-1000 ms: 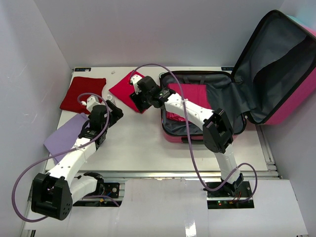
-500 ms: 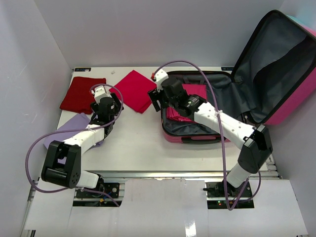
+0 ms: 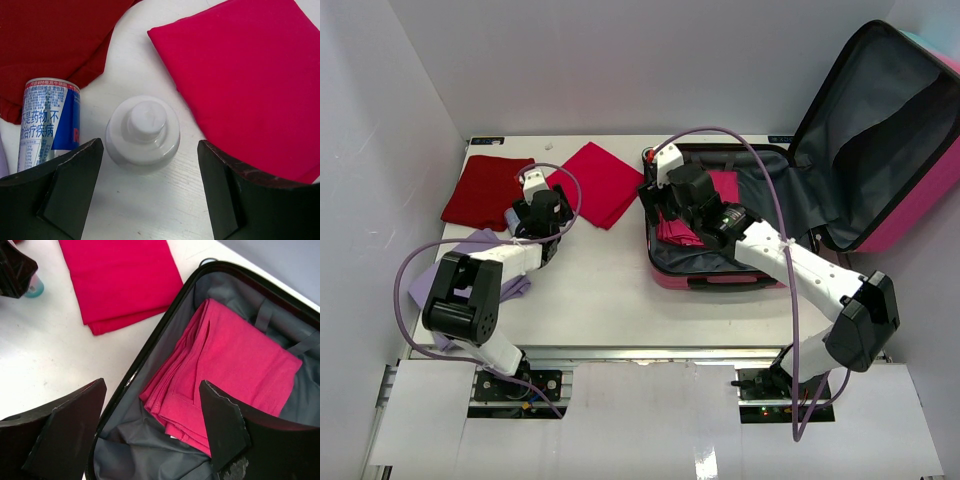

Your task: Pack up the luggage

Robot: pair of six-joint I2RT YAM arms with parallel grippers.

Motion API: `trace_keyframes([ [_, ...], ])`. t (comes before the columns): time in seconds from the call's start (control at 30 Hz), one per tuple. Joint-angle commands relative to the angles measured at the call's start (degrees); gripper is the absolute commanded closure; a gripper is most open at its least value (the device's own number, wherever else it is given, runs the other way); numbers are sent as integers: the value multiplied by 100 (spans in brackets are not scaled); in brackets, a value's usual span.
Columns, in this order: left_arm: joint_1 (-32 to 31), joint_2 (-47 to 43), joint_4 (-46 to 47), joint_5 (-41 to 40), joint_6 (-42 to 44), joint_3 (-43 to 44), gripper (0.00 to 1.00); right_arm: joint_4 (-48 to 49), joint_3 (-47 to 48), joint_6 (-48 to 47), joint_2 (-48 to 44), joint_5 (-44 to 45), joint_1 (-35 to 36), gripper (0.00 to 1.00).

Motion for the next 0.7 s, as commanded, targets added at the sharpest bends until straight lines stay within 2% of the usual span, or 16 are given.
trace_keyframes([
  [0.0,5,53,240,-150,130,268,15,437,-161,-53,-403,167,-107,18],
  [0.2,6,173,375,-138,299,303,23,432,-277,11,-603,131,-133,18],
  [0.3,5,114,325,134,254,265,39,415,-283,23,-693,164,-141,17],
  [0.47,5,-373,1,258,78,59,86,111,-36,149,-888,155,-141,17],
  [0.5,5,-490,-158,269,57,54,93,23,36,163,-935,164,-144,17],
  [0.57,-8,-766,-483,316,50,111,99,-148,160,225,-1053,245,-150,17],
  [0.67,-272,-1331,-818,286,164,249,100,-376,204,378,-1302,647,-143,18],
])
